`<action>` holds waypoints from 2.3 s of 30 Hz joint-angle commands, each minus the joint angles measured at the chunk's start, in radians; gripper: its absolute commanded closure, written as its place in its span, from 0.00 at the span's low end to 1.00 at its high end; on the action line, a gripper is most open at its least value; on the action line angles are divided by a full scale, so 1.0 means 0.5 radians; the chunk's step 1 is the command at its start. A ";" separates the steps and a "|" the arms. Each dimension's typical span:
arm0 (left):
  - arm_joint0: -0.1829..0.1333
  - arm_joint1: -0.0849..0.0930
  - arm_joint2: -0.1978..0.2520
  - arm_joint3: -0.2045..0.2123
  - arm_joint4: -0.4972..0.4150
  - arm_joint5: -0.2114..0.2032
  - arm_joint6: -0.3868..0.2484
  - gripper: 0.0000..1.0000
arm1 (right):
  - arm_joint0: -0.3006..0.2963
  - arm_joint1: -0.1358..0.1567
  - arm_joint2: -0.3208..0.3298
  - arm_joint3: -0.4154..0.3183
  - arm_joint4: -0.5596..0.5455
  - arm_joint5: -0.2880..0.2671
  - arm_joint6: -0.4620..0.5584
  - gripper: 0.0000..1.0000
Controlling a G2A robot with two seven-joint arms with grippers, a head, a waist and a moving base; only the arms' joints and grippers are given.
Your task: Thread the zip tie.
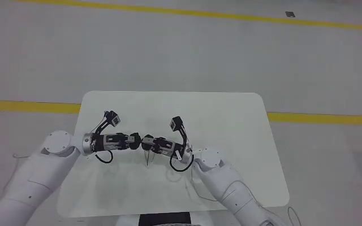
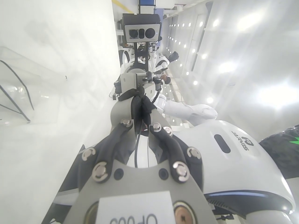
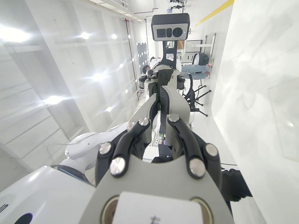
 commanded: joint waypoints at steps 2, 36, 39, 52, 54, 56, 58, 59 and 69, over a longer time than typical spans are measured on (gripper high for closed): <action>0.001 0.002 -0.001 0.001 -0.004 -0.006 0.000 1.00 | -0.007 0.002 0.016 0.001 0.018 -0.001 -0.026 0.00; 0.070 -0.057 -0.228 -0.250 0.447 -0.032 0.123 1.00 | -0.083 0.027 0.114 -0.027 0.127 -0.018 -0.072 0.00; 0.097 -0.096 -0.309 -0.280 0.556 -0.032 0.102 1.00 | -0.083 0.027 0.114 -0.027 0.127 -0.018 -0.072 0.00; 0.166 -0.301 -0.602 -0.238 0.378 -0.032 -0.255 1.00 | -0.083 0.027 0.114 -0.027 0.127 -0.018 -0.072 0.00; 0.166 -0.301 -0.602 -0.238 0.378 -0.032 -0.255 1.00 | -0.083 0.027 0.114 -0.027 0.127 -0.018 -0.072 0.00; 0.166 -0.301 -0.602 -0.238 0.378 -0.032 -0.255 1.00 | -0.083 0.027 0.114 -0.027 0.127 -0.018 -0.072 0.00; 0.166 -0.301 -0.602 -0.238 0.378 -0.032 -0.255 1.00 | -0.083 0.027 0.114 -0.027 0.127 -0.018 -0.072 0.00; 0.166 -0.301 -0.602 -0.238 0.378 -0.032 -0.255 1.00 | -0.083 0.027 0.114 -0.027 0.127 -0.018 -0.072 0.00; 0.090 -0.268 -0.414 0.002 0.131 -0.014 -0.255 1.00 | -0.083 0.027 0.114 -0.027 0.127 -0.018 -0.072 0.00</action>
